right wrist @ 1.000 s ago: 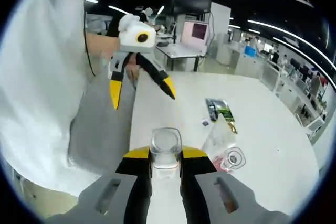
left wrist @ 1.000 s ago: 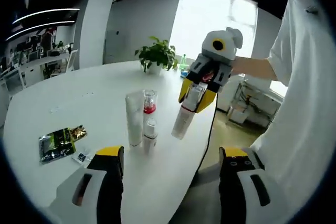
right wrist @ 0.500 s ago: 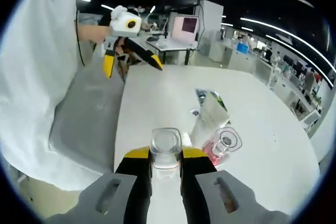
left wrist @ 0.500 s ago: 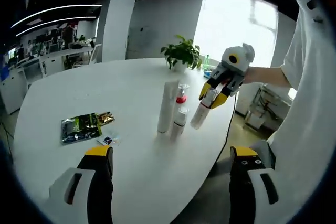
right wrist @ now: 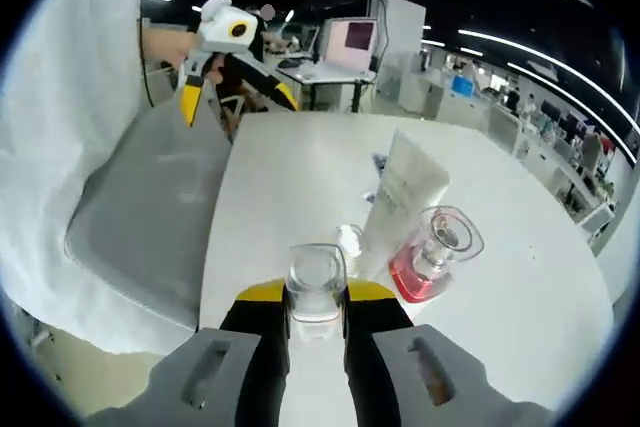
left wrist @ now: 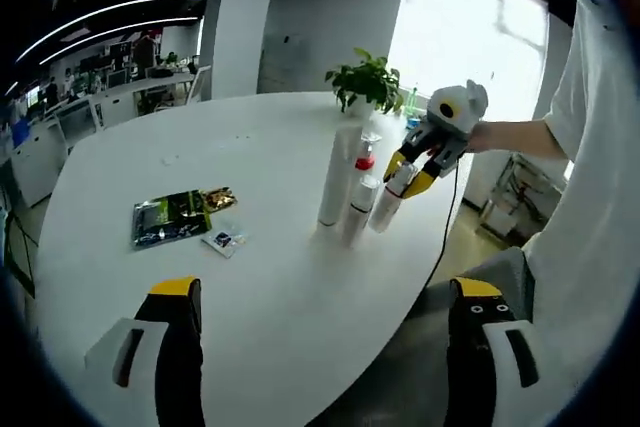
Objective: Arrange the skincare products in the storage area until every visible bottle or jar stands upright without overlapping.
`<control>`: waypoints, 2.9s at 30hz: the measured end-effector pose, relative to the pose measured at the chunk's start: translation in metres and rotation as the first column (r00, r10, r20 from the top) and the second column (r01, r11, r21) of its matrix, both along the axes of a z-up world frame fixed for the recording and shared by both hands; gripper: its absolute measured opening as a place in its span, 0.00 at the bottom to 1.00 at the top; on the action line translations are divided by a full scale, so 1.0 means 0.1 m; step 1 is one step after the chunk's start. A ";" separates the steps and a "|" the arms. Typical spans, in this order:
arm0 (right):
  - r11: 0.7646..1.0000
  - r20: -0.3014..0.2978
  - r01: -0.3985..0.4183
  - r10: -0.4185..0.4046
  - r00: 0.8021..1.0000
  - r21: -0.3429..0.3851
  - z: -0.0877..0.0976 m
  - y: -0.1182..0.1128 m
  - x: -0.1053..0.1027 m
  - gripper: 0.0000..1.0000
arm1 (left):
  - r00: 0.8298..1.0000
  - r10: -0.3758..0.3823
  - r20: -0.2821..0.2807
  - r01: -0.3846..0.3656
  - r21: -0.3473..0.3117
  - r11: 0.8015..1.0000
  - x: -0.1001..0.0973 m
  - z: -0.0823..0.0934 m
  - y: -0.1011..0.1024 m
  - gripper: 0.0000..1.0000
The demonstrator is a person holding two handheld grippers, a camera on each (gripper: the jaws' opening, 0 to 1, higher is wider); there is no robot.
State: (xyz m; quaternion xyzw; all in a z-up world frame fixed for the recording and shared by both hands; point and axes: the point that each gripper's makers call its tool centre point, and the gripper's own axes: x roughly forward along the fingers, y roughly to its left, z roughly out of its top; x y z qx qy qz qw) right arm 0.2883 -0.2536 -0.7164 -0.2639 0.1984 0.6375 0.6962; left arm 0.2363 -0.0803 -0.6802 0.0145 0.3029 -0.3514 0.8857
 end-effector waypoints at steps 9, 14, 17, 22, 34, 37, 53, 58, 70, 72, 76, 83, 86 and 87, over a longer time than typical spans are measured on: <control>1.000 -0.023 0.007 -0.007 1.000 0.013 -0.08 -0.02 0.07 0.19 | 1.000 -0.007 -0.024 0.007 0.009 1.000 0.01 -0.07 -0.02 0.98; 1.000 -0.035 0.001 0.000 0.999 0.025 -0.10 0.02 0.06 0.19 | 0.999 -0.009 -0.039 0.010 0.011 1.000 0.01 -0.10 -0.03 0.99; 1.000 -0.034 -0.003 0.004 0.999 0.019 -0.13 0.03 0.06 0.19 | 0.999 -0.006 -0.047 0.007 0.016 1.000 0.01 -0.13 -0.02 0.99; 1.000 -0.025 -0.019 0.019 1.000 -0.006 -0.18 0.01 0.06 0.19 | 0.999 -0.008 -0.054 0.009 0.020 1.000 0.01 -0.14 -0.01 0.98; 1.000 -0.042 -0.017 0.016 0.999 -0.009 -0.23 0.01 0.03 0.21 | 0.998 -0.014 -0.062 0.016 0.026 1.000 0.00 -0.17 -0.02 0.97; 1.000 -0.048 -0.012 0.012 0.999 -0.001 -0.21 0.01 0.04 0.23 | 0.998 -0.016 -0.063 0.018 0.028 0.999 -0.01 -0.17 -0.02 0.97; 0.970 -0.100 0.244 -0.244 0.965 -0.017 -0.40 -0.25 0.04 0.33 | 0.997 -0.020 -0.072 0.022 0.035 0.999 -0.02 -0.20 -0.02 0.96; 0.897 -0.120 0.441 -0.440 0.890 -0.023 -0.56 -0.30 0.03 0.30 | 0.997 -0.025 -0.077 0.028 0.036 0.999 -0.01 -0.22 -0.06 0.96; 0.777 -0.131 0.629 -0.623 0.772 0.012 -0.73 -0.24 0.03 0.27 | 0.995 -0.038 -0.090 0.043 0.050 0.998 -0.03 -0.23 -0.06 0.94; 0.776 -0.127 0.631 -0.625 0.770 0.008 -0.76 -0.26 0.06 0.24 | 0.995 -0.039 -0.091 0.044 0.052 0.998 -0.04 -0.23 -0.05 0.94; 0.774 -0.127 0.633 -0.628 0.768 0.005 -0.77 -0.30 0.09 0.24 | 0.995 -0.037 -0.091 0.042 0.052 0.998 -0.02 -0.23 -0.04 0.94; 0.787 -0.119 0.616 -0.611 0.782 0.009 -0.78 -0.28 0.14 0.21 | 0.994 -0.042 -0.098 0.048 0.056 0.997 -0.03 -0.26 -0.05 0.93; 0.805 -0.111 0.593 -0.588 0.801 0.009 -0.77 -0.24 0.18 0.21 | 0.994 -0.045 -0.101 0.051 0.058 0.997 -0.03 -0.27 -0.05 0.93; 0.811 -0.109 0.585 -0.581 0.807 0.008 -0.77 -0.23 0.19 0.21 | 0.994 -0.045 -0.102 0.051 0.059 0.997 -0.03 -0.27 -0.06 0.93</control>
